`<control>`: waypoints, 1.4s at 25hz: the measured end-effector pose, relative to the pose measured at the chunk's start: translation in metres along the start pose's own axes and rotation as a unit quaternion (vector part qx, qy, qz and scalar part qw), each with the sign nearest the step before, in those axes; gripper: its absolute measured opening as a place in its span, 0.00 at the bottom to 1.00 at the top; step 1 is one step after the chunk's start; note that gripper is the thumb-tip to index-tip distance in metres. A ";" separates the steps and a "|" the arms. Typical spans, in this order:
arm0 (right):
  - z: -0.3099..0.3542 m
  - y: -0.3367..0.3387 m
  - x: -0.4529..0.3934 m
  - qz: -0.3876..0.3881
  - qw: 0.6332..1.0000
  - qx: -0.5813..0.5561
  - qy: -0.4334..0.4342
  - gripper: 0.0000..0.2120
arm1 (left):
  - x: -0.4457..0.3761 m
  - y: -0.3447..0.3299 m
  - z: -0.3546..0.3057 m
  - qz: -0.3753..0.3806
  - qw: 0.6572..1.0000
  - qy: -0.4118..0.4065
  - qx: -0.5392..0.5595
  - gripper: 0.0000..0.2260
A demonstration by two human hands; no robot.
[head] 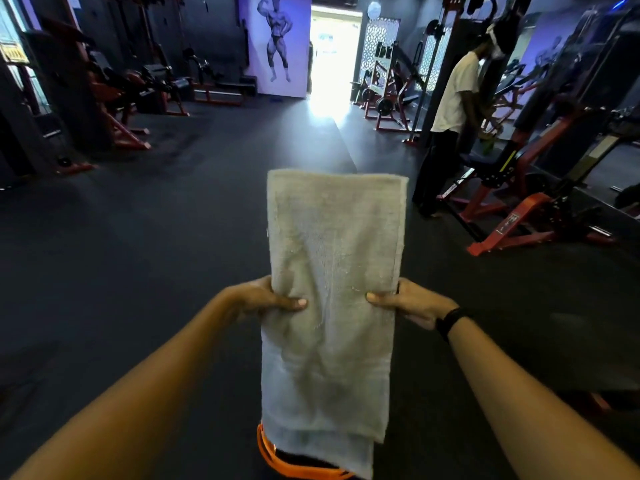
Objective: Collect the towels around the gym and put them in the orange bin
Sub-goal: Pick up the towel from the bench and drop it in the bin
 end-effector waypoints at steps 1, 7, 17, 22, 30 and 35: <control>-0.005 0.004 -0.002 -0.034 0.999 -0.034 0.011 0.43 | 0.001 0.011 0.010 -0.049 0.997 -0.005 0.059 0.43; -0.010 0.021 -0.003 -0.107 0.983 -0.134 0.059 0.38 | 0.015 0.023 0.016 -0.153 0.979 -0.062 0.124 0.11; -0.019 0.037 0.001 -0.237 0.971 0.005 0.038 0.50 | 0.010 0.031 0.013 -0.236 0.953 -0.129 0.142 0.38; 0.003 0.043 0.010 -0.285 0.923 0.256 0.040 0.21 | 0.025 0.035 -0.018 -0.321 0.927 -0.147 -0.122 0.19; 0.028 0.048 0.025 -0.140 0.974 -0.039 0.175 0.23 | 0.025 0.033 -0.053 -0.214 0.957 -0.195 -0.015 0.25; 0.018 0.047 0.021 -0.163 0.966 -0.086 0.179 0.38 | 0.025 0.016 -0.056 -0.238 0.952 -0.194 0.015 0.11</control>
Point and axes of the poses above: each hand's wrist, its own x-axis away from the middle knuckle, its own y-axis out of the back of the hand, z = x × y, the point moved 10 cm from there along -x, towards the middle knuckle, and after that the axes turned 8 degrees about z, right-handed, at the moved point
